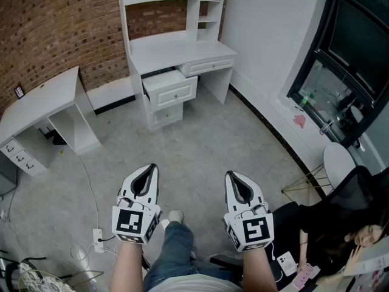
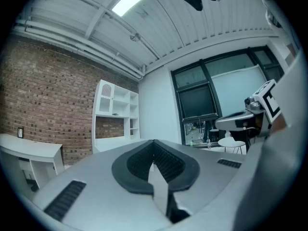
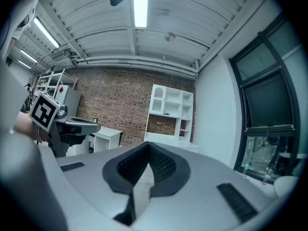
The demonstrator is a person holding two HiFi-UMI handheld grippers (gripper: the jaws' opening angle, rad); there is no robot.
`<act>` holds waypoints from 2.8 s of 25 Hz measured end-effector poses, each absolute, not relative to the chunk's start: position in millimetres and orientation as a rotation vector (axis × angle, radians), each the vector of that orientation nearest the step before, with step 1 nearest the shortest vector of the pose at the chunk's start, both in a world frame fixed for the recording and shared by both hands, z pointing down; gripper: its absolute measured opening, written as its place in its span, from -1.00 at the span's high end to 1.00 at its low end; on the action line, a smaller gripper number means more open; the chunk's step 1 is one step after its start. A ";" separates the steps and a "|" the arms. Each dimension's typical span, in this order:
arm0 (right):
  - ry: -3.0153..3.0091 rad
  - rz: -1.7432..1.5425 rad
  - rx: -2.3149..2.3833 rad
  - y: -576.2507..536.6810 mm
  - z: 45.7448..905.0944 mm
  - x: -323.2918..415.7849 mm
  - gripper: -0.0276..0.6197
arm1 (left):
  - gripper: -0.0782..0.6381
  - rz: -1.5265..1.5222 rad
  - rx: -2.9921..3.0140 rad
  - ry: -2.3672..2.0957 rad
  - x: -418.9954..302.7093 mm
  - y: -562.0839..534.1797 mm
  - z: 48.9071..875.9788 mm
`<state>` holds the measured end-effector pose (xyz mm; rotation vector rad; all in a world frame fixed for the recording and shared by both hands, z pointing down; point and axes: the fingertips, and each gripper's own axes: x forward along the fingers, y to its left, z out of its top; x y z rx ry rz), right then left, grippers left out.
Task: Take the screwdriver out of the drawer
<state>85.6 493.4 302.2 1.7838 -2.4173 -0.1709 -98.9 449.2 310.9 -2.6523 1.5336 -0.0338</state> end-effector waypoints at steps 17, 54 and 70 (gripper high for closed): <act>-2.419 -0.190 1.741 327.6 305.7 88.8 0.88 | 0.75 0.028 -2.698 1.529 -87.8 275.6 315.6; -2.446 -0.048 1.650 -124.8 340.3 48.8 0.88 | 0.74 -0.036 -2.739 1.612 -148.3 -157.4 346.6; -2.421 0.265 1.571 -325.9 402.0 87.1 0.88 | 0.08 -0.517 -2.934 1.535 -117.8 -366.0 437.2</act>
